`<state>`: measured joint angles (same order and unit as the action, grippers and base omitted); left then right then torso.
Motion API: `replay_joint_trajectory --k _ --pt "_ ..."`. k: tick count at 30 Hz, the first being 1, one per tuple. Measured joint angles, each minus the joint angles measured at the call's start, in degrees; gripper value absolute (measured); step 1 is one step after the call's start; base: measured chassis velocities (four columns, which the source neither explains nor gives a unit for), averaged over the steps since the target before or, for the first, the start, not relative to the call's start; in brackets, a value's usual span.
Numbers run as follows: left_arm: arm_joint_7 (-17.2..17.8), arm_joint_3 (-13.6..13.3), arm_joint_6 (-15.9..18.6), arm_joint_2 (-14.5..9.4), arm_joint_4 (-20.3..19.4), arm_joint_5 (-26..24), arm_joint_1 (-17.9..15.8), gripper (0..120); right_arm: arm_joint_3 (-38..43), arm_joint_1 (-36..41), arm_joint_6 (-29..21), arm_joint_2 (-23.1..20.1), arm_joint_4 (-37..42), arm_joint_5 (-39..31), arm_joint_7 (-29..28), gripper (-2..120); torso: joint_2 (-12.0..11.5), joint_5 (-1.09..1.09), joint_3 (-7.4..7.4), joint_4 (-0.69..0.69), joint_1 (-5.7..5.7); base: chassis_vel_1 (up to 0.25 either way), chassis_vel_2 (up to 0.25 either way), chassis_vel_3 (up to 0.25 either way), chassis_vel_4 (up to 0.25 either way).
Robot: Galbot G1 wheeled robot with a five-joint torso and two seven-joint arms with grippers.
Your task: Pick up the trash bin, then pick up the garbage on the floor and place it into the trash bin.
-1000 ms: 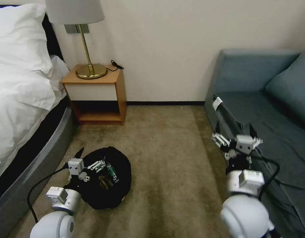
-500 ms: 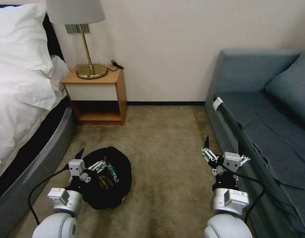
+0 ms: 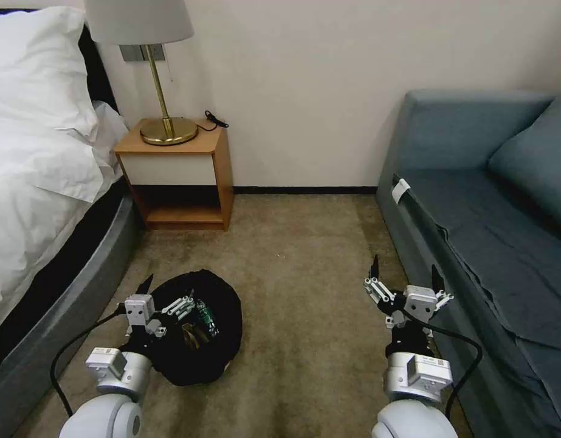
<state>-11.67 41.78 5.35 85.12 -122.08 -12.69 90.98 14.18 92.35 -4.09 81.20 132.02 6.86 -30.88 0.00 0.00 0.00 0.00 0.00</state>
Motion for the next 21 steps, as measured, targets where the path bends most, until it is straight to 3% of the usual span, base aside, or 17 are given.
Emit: replay_joint_trajectory --k 21 --pt "0.0 0.0 0.1 0.0 0.0 0.0 0.0 100 -0.1 -0.2 0.0 -0.1 -0.1 -0.2 0.0 100 0.0 0.0 0.0 0.0 0.0 0.0 0.0 0.0 0.0"
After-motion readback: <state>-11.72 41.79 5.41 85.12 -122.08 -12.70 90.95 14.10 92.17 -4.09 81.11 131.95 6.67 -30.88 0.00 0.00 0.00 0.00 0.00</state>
